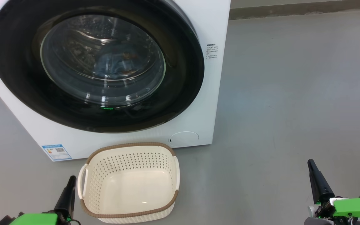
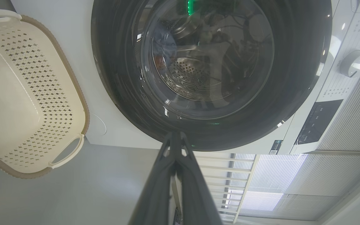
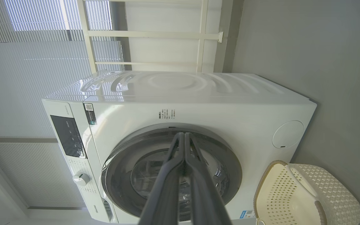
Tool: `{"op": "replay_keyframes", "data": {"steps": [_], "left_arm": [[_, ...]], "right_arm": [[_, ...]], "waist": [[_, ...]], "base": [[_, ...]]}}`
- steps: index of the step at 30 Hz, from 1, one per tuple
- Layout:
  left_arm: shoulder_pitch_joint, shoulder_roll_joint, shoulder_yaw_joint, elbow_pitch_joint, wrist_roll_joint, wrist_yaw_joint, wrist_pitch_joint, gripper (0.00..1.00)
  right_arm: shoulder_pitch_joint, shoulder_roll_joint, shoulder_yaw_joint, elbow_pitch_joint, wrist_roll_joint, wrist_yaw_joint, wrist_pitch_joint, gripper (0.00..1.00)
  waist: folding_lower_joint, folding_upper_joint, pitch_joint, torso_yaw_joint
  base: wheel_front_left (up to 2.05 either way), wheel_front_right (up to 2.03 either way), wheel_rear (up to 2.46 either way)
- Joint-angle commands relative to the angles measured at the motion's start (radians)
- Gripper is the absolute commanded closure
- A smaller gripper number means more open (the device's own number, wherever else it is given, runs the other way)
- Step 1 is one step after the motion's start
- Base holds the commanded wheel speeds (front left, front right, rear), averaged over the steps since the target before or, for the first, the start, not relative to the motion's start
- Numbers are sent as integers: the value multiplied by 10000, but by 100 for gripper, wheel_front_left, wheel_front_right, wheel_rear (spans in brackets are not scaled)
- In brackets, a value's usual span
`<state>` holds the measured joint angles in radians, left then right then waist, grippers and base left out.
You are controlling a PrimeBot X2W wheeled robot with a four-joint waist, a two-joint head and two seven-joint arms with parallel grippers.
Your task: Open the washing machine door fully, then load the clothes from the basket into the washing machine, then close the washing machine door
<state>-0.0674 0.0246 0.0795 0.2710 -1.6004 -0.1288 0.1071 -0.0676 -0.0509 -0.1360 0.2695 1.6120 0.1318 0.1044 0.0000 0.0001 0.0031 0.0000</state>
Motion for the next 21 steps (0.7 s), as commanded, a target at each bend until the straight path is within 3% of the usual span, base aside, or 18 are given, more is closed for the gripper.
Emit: {"op": "replay_keyframes", "data": {"steps": [1, 21], "left_arm": [[-405, 256, 344, -261, -81, -19, 62, 100], [-405, 256, 343, -261, -82, -19, 61, 100]], "right_arm": [[-401, -11, 238, -248, -21, -11, 76, 100], [-402, -6, 230, -248, -27, -11, 82, 100]], "waist": [[0, -1, 0, 0], [0, -1, 0, 0]], "base": [[0, 0, 0], [0, 0, 0]]}}
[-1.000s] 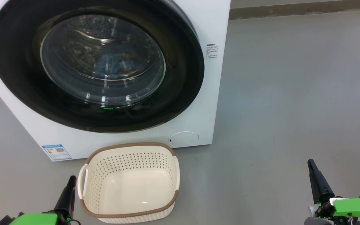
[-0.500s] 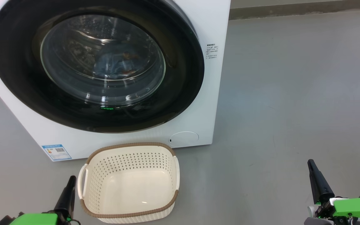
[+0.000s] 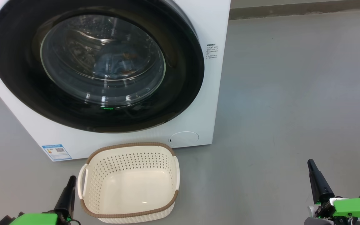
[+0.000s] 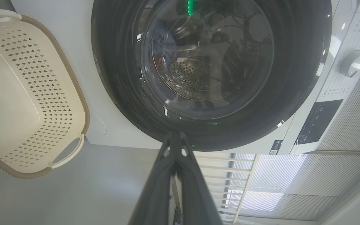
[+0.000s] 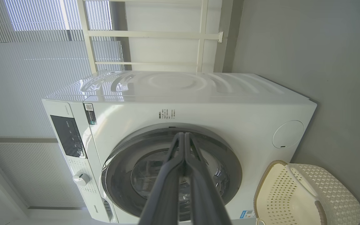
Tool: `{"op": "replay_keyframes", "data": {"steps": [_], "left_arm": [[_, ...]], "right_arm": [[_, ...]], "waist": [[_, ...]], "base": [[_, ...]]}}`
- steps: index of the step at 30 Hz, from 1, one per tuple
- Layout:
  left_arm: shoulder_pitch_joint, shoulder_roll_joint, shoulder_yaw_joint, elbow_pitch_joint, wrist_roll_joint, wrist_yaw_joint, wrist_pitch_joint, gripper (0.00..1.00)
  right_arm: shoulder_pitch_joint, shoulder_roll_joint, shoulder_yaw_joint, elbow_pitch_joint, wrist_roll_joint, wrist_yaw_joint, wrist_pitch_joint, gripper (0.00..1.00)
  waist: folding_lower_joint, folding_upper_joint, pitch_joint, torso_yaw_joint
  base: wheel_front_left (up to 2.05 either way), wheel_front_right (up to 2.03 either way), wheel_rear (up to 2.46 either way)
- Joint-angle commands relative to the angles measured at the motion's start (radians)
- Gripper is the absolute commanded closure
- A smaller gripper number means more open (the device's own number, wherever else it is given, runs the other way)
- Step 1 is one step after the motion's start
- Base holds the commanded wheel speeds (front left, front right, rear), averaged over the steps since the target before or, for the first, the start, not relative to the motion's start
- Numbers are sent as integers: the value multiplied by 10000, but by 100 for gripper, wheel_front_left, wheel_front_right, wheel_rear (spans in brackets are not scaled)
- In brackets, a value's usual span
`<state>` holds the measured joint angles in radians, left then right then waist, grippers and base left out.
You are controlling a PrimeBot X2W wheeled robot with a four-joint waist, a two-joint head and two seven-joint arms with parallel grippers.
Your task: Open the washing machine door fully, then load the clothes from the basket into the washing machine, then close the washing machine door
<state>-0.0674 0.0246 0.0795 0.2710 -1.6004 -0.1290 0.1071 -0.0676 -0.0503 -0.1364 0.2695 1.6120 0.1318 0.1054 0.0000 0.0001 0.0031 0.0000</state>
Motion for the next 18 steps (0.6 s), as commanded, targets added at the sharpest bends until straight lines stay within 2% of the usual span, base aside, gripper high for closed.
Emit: {"op": "replay_keyframes", "data": {"steps": [1, 18], "left_arm": [[-405, 256, 343, -261, -82, -17, 61, 100], [-405, 256, 343, -261, -82, -17, 61, 100]], "right_arm": [[-402, -12, 234, -248, -28, -11, 72, 100], [-402, -9, 229, -248, -32, -11, 76, 100]], "waist": [[0, -1, 0, 0], [0, -1, 0, 0]], "base": [[0, 0, 0], [0, 0, 0]]}}
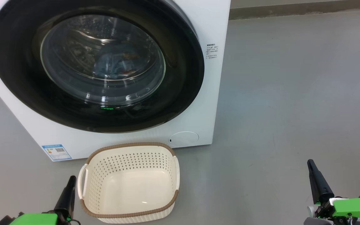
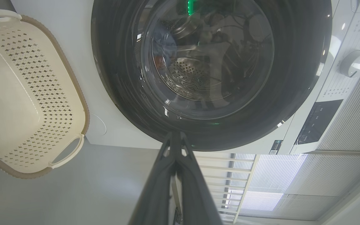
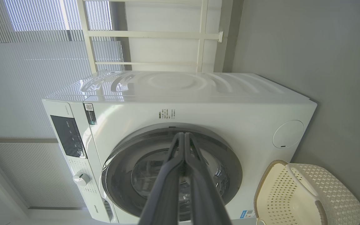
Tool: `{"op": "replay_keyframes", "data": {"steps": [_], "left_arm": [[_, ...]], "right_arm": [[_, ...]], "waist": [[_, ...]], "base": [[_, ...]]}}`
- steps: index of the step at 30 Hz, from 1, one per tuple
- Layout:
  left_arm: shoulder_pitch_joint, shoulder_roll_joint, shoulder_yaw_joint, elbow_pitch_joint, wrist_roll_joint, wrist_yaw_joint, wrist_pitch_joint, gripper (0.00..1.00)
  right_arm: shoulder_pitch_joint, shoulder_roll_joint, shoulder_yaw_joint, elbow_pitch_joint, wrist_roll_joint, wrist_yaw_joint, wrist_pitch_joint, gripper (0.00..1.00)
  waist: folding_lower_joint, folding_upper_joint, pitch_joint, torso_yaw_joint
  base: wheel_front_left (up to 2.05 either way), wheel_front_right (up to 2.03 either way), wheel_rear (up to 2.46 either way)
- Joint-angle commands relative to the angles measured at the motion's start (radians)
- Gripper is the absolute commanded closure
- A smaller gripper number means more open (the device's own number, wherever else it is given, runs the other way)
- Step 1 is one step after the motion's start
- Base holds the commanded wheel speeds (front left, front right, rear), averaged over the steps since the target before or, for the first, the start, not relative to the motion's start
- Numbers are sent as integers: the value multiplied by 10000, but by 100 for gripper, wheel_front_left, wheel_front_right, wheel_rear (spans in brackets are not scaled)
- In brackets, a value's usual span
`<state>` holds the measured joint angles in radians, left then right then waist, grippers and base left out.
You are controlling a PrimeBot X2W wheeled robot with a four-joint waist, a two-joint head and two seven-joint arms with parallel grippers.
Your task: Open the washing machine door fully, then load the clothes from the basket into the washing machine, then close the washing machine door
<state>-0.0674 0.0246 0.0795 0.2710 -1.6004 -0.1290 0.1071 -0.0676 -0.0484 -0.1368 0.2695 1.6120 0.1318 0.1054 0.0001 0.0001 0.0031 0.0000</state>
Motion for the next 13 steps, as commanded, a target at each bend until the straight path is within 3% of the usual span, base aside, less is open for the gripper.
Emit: {"op": "replay_keyframes", "data": {"steps": [1, 13], "left_arm": [[-405, 256, 343, -261, -82, -17, 61, 100], [-405, 256, 343, -261, -82, -17, 61, 100]], "right_arm": [[-402, -28, 233, -248, -32, -11, 76, 100], [-403, -26, 230, -248, -34, -11, 79, 100]], "waist": [[0, -1, 0, 0], [0, -1, 0, 0]], "base": [[0, 0, 0], [0, 0, 0]]}}
